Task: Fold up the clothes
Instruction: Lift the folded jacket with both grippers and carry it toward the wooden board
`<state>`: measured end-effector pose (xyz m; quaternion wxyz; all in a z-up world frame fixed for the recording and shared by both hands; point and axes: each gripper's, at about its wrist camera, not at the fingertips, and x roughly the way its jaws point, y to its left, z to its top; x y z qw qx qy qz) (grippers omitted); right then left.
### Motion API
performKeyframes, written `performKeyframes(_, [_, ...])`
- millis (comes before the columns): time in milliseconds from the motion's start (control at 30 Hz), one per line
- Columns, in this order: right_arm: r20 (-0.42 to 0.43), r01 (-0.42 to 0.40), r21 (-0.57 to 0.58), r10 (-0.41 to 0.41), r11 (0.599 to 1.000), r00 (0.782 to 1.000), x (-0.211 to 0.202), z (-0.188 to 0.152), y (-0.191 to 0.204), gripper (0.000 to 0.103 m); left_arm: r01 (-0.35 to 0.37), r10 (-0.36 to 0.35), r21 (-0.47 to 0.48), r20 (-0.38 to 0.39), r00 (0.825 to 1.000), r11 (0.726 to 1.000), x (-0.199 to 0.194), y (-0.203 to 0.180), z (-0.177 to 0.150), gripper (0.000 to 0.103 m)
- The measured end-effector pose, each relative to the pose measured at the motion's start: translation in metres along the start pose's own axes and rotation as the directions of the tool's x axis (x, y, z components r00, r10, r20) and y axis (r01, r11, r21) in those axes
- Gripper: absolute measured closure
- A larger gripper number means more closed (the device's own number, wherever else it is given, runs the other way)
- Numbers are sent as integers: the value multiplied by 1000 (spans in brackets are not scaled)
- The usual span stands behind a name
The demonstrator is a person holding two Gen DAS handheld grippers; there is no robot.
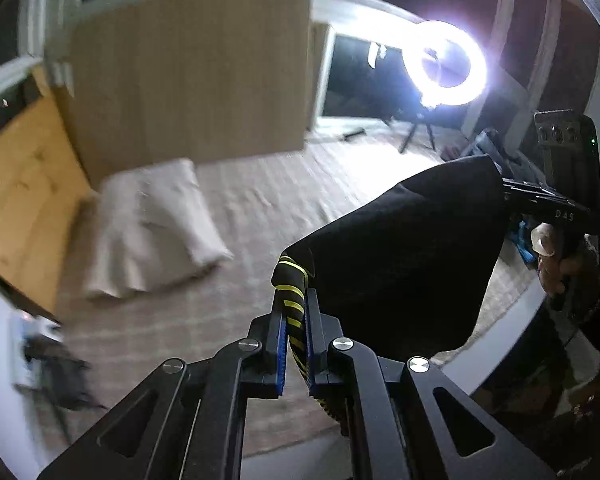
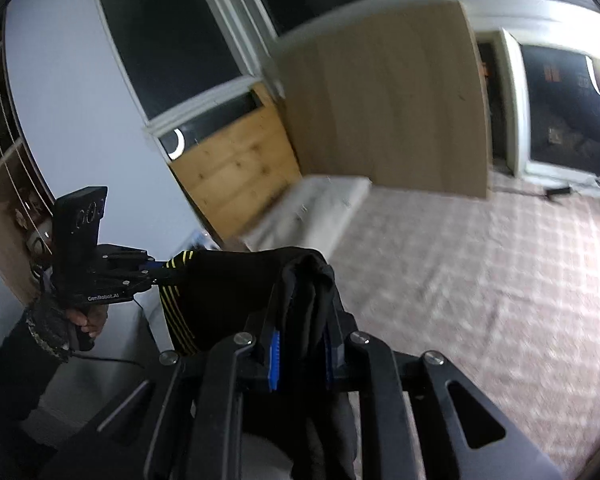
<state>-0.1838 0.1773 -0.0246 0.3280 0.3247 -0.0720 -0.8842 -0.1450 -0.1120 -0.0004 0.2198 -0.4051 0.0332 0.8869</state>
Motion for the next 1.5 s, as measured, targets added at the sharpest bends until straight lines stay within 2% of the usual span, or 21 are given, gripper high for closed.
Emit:
performKeyframes(167, [31, -40, 4, 40, 999, 999, 53, 46, 36, 88, -70, 70, -7, 52, 996, 998, -17, 68, 30, 97])
performKeyframes(267, [42, -51, 22, 50, 998, 998, 94, 75, 58, 89, -106, 106, 0, 59, 993, 994, -10, 117, 54, 97])
performKeyframes(367, [46, -49, 45, 47, 998, 998, 142, 102, 66, 89, -116, 116, -12, 43, 992, 993, 17, 162, 78, 97])
performKeyframes(533, [25, -47, 167, 43, 985, 999, 226, 139, 29, 90, -131, 132, -25, 7, 991, 991, 66, 236, 117, 97])
performKeyframes(733, [-43, 22, 238, -12, 971, 999, 303, 157, -21, 90, -110, 109, -19, -67, 992, 994, 138, 288, 141, 97])
performKeyframes(967, [-171, 91, 213, -54, 973, 984, 373, 148, -61, 89, -99, 92, -32, -175, 980, 995, 218, 326, 136, 95])
performKeyframes(1000, [-213, 107, 197, -65, 975, 975, 385, 145, -66, 86, -136, 126, -33, -222, 967, 990, 233, 332, 130, 89])
performKeyframes(1033, [-273, 135, 181, -82, 974, 959, 396, 142, -71, 79, -176, 161, -32, -271, 949, 984, 248, 338, 125, 87])
performKeyframes(1067, [-319, 155, 174, -93, 972, 943, 404, 140, -76, 76, -217, 202, -20, -293, 935, 976, 253, 339, 121, 86])
performKeyframes(1100, [-349, 163, 176, -94, 971, 933, 407, 139, -81, 75, -244, 231, -8, -292, 928, 970, 253, 339, 118, 86])
performKeyframes(1133, [-347, 150, 194, -75, 970, 935, 402, 139, -85, 74, -269, 259, 3, -290, 922, 963, 252, 340, 115, 85])
performKeyframes(1267, [-239, 147, 173, -103, 974, 966, 361, 150, -81, 68, -310, 300, -8, -226, 927, 951, 219, 333, 117, 85])
performKeyframes(1367, [-194, 109, 122, -84, 986, 977, 353, 162, -69, 68, -247, 242, -7, -174, 955, 969, 209, 322, 126, 84])
performKeyframes(1433, [-209, 115, 83, -95, 990, 973, 363, 166, -65, 66, -231, 224, -12, -191, 956, 973, 222, 320, 128, 79])
performKeyframes(1467, [-226, 141, 72, -121, 987, 967, 371, 166, -67, 61, -233, 225, -12, -213, 951, 972, 233, 321, 128, 76])
performKeyframes(1500, [-243, 159, 71, -137, 985, 960, 378, 164, -71, 60, -235, 225, -14, -229, 947, 972, 239, 321, 127, 74])
